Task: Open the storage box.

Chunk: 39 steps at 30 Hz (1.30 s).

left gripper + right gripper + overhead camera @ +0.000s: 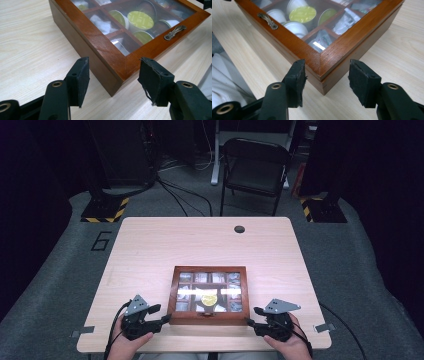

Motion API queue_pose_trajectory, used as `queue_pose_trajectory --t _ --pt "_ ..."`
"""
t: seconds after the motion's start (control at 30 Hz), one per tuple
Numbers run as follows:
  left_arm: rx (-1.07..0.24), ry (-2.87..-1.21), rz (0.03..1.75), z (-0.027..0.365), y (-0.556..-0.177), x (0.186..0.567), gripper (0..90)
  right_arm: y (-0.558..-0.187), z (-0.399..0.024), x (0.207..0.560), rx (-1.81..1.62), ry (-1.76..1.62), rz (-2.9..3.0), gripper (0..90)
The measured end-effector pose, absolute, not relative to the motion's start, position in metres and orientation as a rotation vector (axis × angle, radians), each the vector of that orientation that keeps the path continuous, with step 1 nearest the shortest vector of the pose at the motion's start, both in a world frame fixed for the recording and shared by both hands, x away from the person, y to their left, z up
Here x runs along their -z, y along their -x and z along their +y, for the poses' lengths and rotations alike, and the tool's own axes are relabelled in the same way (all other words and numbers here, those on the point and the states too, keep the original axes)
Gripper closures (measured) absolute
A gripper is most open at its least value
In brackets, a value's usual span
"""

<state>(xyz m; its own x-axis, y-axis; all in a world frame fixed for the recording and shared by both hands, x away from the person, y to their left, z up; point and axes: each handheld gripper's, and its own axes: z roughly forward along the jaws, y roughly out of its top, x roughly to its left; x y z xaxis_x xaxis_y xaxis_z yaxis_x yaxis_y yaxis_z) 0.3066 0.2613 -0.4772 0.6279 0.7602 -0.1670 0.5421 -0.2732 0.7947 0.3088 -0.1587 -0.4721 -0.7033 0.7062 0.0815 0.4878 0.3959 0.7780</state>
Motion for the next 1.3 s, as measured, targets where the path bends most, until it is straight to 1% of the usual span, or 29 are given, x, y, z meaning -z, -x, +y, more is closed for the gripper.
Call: queue_pose_trajectory --t 0.13,0.4,0.5,0.73,0.83,0.87,0.97,1.2,1.3 --pt "-0.305 -1.976 1.012 0.260 -0.307 0.478 43.0 -0.310 -0.154 0.479 -1.163 -1.032 2.451 50.8" --pt "-0.314 -1.981 1.003 0.259 -0.307 0.478 43.2 -0.312 -0.152 0.484 -1.110 -1.011 2.483 54.4" --pt "-0.288 -1.986 0.997 0.259 -0.306 0.477 43.2 -0.313 -0.151 0.485 -1.102 -1.003 2.473 56.1" --pt "-0.303 -1.988 0.987 0.257 -0.306 0.478 43.4 -0.312 -0.150 0.484 -1.095 -0.998 2.468 56.7" --pt "-0.274 -1.993 0.977 0.257 -0.305 0.477 43.4 -0.312 -0.149 0.483 -1.097 -0.988 2.467 57.7" --pt "-0.289 -1.991 0.970 0.256 -0.305 0.477 43.5 -0.311 -0.149 0.483 -1.097 -0.990 2.466 58.3" --pt "-0.271 -2.011 0.955 0.255 -0.304 0.477 43.5 -0.311 -0.150 0.482 -1.113 -0.980 2.465 58.7" --pt "-0.301 -2.029 0.945 0.251 -0.301 0.478 43.8 -0.311 -0.151 0.479 -1.134 -0.993 2.441 59.6" --pt "-0.291 -2.045 0.943 0.252 -0.302 0.478 44.4 -0.311 -0.151 0.478 -1.146 -0.993 2.436 59.6"
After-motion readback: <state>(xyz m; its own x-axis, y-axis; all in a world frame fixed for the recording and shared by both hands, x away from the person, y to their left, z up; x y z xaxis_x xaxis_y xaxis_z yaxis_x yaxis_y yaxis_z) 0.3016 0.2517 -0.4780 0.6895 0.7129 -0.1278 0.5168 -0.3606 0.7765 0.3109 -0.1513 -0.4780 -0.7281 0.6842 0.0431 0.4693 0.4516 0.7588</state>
